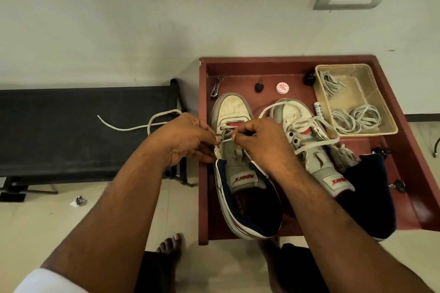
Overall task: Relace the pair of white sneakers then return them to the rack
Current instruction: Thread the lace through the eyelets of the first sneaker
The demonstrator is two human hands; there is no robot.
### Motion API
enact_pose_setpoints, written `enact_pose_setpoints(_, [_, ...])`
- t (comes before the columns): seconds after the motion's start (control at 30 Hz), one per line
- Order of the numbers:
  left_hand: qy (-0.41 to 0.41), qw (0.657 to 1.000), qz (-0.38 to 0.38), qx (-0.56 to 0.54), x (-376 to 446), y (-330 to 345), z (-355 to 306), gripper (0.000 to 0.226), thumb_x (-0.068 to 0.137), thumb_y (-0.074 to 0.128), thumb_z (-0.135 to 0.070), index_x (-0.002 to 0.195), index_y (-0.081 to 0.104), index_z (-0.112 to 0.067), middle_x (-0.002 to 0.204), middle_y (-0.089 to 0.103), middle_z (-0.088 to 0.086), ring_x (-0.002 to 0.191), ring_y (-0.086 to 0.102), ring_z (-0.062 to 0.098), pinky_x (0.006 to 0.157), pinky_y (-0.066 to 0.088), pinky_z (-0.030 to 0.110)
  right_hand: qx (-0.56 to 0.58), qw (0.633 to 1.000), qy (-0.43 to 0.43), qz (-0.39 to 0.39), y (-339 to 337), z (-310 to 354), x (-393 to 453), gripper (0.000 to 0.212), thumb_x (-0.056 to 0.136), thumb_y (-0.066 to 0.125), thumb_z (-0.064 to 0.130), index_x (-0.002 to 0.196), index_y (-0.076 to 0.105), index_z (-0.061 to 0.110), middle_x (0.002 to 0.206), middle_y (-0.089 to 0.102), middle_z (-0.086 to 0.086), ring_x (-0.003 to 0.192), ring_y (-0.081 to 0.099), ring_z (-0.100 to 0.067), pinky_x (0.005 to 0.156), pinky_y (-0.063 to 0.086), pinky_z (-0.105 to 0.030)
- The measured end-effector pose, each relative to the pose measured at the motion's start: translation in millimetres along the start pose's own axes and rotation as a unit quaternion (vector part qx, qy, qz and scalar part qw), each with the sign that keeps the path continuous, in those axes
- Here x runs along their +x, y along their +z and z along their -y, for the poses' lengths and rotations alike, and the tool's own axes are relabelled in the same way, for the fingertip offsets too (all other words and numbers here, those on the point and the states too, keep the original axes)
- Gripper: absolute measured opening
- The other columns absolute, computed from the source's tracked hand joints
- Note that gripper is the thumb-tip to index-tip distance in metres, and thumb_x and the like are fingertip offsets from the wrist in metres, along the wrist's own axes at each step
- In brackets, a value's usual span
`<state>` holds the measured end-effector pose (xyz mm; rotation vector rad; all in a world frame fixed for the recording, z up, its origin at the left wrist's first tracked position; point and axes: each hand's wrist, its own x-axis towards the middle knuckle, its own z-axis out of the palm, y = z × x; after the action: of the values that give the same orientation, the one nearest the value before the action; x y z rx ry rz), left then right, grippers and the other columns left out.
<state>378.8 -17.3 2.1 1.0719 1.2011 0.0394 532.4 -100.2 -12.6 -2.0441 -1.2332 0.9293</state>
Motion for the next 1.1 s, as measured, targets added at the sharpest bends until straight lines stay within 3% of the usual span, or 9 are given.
enact_pose_setpoints(0.17, [0.001, 1.000, -0.004, -0.001, -0.6, 0.6, -0.3, 0.020, 0.087, 0.067, 0.002, 0.104, 0.066, 0.011, 0.089, 0.073, 0.022, 0.072, 0.073, 0.027, 0.056, 0.058, 0.028, -0.002, 1.000, 0.005, -0.022, 3.7, -0.7, -0.6, 0.016, 0.088, 0.064, 0.012, 0.077, 0.074, 0.019, 0.070, 0.070, 0.008, 0.064, 0.064, -0.005, 0.052, 0.041, -0.002])
enact_pose_setpoints(0.3, [-0.002, 1.000, -0.005, -0.001, -1.4, 0.5, -0.7, 0.020, 0.087, 0.067, 0.001, 0.105, 0.067, 0.010, 0.092, 0.073, 0.023, 0.073, 0.073, 0.027, 0.057, 0.058, 0.028, 0.007, 1.000, 0.003, -0.023, 2.6, -2.2, 0.2, 0.013, 0.087, 0.065, 0.012, 0.080, 0.075, 0.017, 0.070, 0.068, 0.014, 0.063, 0.061, 0.004, 0.052, 0.039, 0.000])
enact_pose_setpoints(0.5, [-0.001, 1.000, -0.007, -0.003, -1.9, 1.5, -1.3, 0.019, 0.087, 0.066, 0.002, 0.104, 0.067, 0.011, 0.092, 0.073, 0.023, 0.072, 0.074, 0.027, 0.056, 0.058, 0.027, 0.018, 1.000, -0.003, -0.007, 1.8, -2.1, 0.1, 0.012, 0.087, 0.067, 0.012, 0.082, 0.076, 0.016, 0.068, 0.067, 0.014, 0.061, 0.060, 0.003, 0.054, 0.040, -0.002])
enact_pose_setpoints(0.6, [-0.001, 1.000, -0.013, -0.001, -1.4, 1.9, -1.5, 0.018, 0.087, 0.066, 0.002, 0.103, 0.067, 0.011, 0.089, 0.073, 0.022, 0.071, 0.074, 0.026, 0.055, 0.057, 0.027, 0.033, 0.999, -0.002, -0.019, 2.6, -2.3, -0.4, 0.010, 0.087, 0.067, 0.014, 0.085, 0.077, 0.016, 0.072, 0.071, 0.007, 0.066, 0.067, -0.007, 0.054, 0.044, -0.005])
enact_pose_setpoints(0.8, [0.011, 1.000, -0.017, -0.008, -0.6, 3.8, -2.4, 0.016, 0.087, 0.066, 0.003, 0.101, 0.067, 0.011, 0.080, 0.072, 0.017, 0.065, 0.071, 0.023, 0.052, 0.055, 0.025, 0.090, 0.996, 0.002, -0.024, 4.7, -1.9, -0.4, 0.011, 0.085, 0.070, 0.010, 0.082, 0.076, 0.020, 0.075, 0.072, 0.008, 0.070, 0.069, -0.009, 0.066, 0.056, -0.021])
enact_pose_setpoints(0.9, [0.016, 1.000, -0.022, -0.009, -1.5, 4.7, -2.6, 0.016, 0.087, 0.066, 0.003, 0.101, 0.067, 0.011, 0.083, 0.072, 0.020, 0.064, 0.071, 0.023, 0.051, 0.055, 0.025, 0.121, 0.993, -0.009, -0.014, 5.4, -0.3, -1.7, 0.021, 0.084, 0.072, 0.008, 0.075, 0.072, 0.027, 0.072, 0.071, 0.011, 0.070, 0.068, -0.003, 0.063, 0.052, -0.013])
enact_pose_setpoints(1.1, [0.016, 1.000, -0.019, -0.002, -2.3, 3.5, -3.1, 0.019, 0.087, 0.066, 0.001, 0.103, 0.067, 0.011, 0.093, 0.072, 0.025, 0.068, 0.071, 0.025, 0.053, 0.057, 0.026, 0.079, 0.997, 0.000, 0.000, 5.5, -1.9, -0.7, 0.015, 0.084, 0.071, 0.006, 0.082, 0.076, 0.019, 0.069, 0.065, 0.017, 0.060, 0.059, 0.010, 0.054, 0.041, -0.003])
